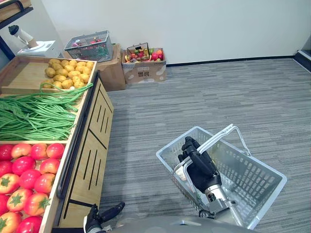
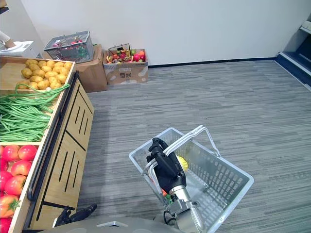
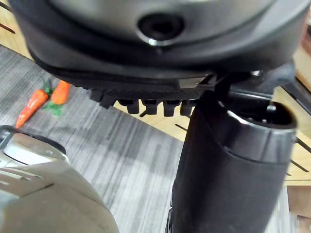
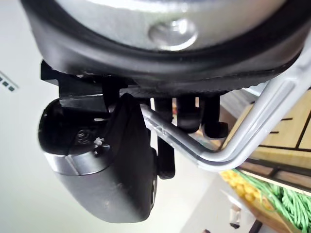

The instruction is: Pick vegetable in the basket

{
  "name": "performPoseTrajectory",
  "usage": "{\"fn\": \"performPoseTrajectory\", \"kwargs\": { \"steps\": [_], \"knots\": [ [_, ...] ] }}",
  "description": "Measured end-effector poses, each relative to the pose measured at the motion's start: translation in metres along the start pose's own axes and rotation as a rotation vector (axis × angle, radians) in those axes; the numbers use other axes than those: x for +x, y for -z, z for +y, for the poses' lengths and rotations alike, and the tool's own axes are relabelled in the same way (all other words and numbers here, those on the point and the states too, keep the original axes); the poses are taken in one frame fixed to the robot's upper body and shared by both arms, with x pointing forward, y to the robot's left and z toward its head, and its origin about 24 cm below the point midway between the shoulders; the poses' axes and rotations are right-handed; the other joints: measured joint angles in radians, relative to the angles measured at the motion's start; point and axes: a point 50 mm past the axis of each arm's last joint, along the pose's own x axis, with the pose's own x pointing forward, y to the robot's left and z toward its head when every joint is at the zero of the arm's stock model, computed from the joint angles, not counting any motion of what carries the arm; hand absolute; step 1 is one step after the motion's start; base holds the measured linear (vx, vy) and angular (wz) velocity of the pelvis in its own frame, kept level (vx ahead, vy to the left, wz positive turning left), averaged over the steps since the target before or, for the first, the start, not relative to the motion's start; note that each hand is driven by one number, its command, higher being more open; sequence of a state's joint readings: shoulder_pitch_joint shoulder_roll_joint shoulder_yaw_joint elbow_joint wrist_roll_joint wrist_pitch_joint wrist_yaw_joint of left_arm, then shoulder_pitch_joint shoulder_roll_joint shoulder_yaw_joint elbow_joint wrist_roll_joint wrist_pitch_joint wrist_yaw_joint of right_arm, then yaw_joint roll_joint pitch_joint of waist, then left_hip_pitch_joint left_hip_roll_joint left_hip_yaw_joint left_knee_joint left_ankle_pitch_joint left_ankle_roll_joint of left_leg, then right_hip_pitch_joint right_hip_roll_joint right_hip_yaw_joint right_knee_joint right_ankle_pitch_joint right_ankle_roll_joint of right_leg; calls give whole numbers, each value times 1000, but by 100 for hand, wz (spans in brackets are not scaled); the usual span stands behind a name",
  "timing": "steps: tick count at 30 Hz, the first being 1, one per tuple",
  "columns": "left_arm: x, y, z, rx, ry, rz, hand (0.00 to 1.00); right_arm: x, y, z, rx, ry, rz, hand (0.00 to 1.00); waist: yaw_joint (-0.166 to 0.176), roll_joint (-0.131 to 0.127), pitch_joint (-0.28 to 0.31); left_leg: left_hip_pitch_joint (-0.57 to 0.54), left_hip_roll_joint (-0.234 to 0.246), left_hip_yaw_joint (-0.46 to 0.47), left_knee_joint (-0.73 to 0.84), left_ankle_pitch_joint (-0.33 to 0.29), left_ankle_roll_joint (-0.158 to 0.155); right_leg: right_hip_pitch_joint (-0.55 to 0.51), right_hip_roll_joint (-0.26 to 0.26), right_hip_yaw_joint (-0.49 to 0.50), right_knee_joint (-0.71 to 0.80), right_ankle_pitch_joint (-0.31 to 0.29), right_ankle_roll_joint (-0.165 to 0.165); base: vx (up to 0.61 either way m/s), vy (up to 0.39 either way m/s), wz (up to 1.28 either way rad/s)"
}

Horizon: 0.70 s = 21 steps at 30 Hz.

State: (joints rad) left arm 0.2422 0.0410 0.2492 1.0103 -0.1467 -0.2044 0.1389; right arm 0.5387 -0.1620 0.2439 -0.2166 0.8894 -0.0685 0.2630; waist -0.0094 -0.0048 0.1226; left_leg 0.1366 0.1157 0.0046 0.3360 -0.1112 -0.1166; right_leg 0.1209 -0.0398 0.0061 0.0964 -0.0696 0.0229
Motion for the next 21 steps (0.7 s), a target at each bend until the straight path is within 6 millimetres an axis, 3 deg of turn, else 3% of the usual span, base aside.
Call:
{"fn": "performPoseTrajectory", "kwargs": {
  "steps": [6,9,11,16,21],
  "knots": [
    [0,-2,-1,13,23,-11,100,7,0,-5,-22,1,7,0,6,2,-5,28,10,18,-202,-1,1,-61,10,-17,-17,25,16,-93,83,18],
    [0,0,-1,31,28,-8,100,9,6,-12,-70,24,46,0,11,18,-8,22,24,40,-257,-52,7,-84,23,-15,-50,60,31,-132,161,-4],
    [0,1,3,47,23,0,100,8,16,-15,-79,40,96,0,34,3,-5,20,11,69,-262,-57,13,-84,10,10,-83,93,46,-108,121,-30],
    [-2,6,8,51,8,13,100,8,23,-18,-83,51,128,0,35,-9,-16,19,-25,84,-266,-49,34,-84,-25,22,-98,109,66,-57,86,-4],
    [-3,8,4,64,25,15,100,-4,29,-52,-103,214,168,0,36,7,-30,16,-32,81,-270,-46,38,-84,-32,21,-111,114,71,4,9,0]
  ]
}}
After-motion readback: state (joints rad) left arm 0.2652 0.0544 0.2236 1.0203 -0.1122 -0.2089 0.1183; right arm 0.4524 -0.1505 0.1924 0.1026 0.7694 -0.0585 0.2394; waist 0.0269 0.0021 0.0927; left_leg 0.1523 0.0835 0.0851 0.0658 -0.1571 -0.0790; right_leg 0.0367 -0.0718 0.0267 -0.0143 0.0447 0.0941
